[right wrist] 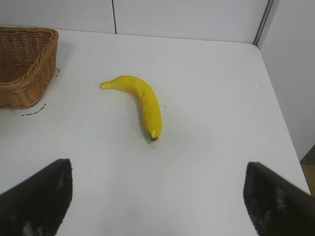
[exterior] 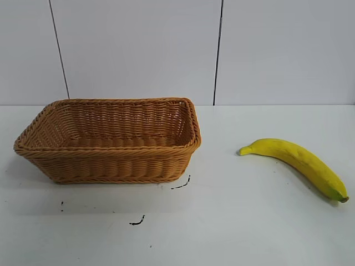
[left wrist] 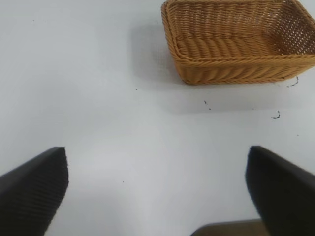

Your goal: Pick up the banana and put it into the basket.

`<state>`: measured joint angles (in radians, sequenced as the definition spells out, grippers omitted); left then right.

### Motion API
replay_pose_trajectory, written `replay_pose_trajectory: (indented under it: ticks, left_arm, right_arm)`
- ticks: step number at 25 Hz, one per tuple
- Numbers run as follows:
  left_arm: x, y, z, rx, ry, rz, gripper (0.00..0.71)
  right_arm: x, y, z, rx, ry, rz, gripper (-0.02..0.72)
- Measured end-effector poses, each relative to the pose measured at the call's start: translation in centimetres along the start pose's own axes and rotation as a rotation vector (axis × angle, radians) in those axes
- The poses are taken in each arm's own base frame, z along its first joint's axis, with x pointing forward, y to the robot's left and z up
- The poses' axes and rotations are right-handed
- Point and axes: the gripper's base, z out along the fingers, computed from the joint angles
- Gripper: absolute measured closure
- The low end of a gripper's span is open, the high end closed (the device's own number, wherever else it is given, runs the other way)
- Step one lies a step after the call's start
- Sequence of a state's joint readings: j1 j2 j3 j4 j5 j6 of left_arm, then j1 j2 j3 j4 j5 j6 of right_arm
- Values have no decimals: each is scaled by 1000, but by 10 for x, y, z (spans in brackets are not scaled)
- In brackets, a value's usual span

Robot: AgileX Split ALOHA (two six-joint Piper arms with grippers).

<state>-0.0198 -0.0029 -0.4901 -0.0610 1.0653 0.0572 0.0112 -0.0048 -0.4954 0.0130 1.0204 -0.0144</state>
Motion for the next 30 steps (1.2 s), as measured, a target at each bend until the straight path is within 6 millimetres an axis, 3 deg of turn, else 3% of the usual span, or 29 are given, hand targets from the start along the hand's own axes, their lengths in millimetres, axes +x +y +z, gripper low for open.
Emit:
replay_pose_trajectory:
  ticks: [11,17,23,26,30]
  left_arm:
    - [0,0,0,0,0,0,15]
    - [0,0,0,0,0,0,15]
    - [0,0,0,0,0,0,15]
    - [0,0,0,0,0,0,15]
    - [0,0,0,0,0,0,15]
  right_arm:
    - [-2,0,0,0,8,0,26]
    - [-50,-1,13,-1,122,1,26]
    - [-101,-2,64,0,321,1,26]
    - [-119,-2,104,0,441,2,26]
    - [-129,-3,161,-11,600,-27,26]
